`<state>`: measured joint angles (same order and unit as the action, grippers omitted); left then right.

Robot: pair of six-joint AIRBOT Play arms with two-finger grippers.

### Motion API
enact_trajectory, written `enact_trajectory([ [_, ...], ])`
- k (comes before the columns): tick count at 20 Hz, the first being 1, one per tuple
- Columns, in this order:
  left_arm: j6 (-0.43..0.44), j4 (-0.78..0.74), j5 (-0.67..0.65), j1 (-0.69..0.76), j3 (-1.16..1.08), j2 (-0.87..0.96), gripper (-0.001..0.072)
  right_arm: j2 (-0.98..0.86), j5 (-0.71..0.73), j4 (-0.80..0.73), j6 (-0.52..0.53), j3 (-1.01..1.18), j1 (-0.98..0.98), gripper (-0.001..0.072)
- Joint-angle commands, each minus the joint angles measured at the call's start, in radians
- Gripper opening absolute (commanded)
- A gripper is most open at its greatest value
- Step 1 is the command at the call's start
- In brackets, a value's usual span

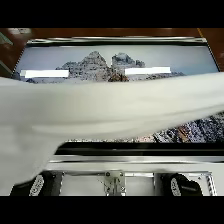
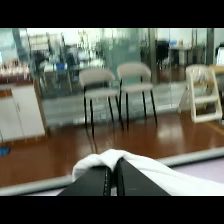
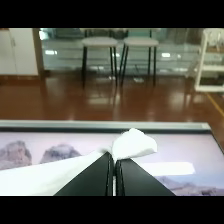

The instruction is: Fold the shirts.

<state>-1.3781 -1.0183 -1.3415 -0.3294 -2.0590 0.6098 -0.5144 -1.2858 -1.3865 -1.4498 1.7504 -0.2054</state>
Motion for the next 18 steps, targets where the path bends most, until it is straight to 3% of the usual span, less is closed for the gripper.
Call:
enact_trajectory([
  [1, -0.03, -0.04, -0.211, -0.001, 0.03, -0.013, 0.0038, 0.004, -0.203, -0.12, -0.012, 0.009, 0.001, 0.0065],
  [5, -0.03, -0.042, -0.332, -0.001, 0.247, -0.013, 0.0038, -0.084, -0.511, -0.15, -0.012, -0.067, 0.001, 0.0065],
  [7, -0.023, -0.042, -0.325, 0.0, 0.426, -0.008, 0.0038, -0.131, -0.54, -0.13, -0.013, -0.209, 0.001, 0.0064],
  [10, 0.014, -0.04, -0.195, 0.0, 0.719, 0.04, 0.0038, -0.227, -0.313, -0.055, -0.008, -0.473, 0.002, 0.0065],
  [13, 0.06, -0.04, 0.047, 0.003, 0.916, 0.17, 0.0038, -0.389, 0.07, 0.091, 0.021, -0.628, 0.002, 0.0065],
  [18, 0.196, -0.004, 0.347, 0.105, 0.93, 0.487, 0.0038, -0.703, 0.527, 0.314, 0.082, -0.632, 0.002, 0.0065],
])
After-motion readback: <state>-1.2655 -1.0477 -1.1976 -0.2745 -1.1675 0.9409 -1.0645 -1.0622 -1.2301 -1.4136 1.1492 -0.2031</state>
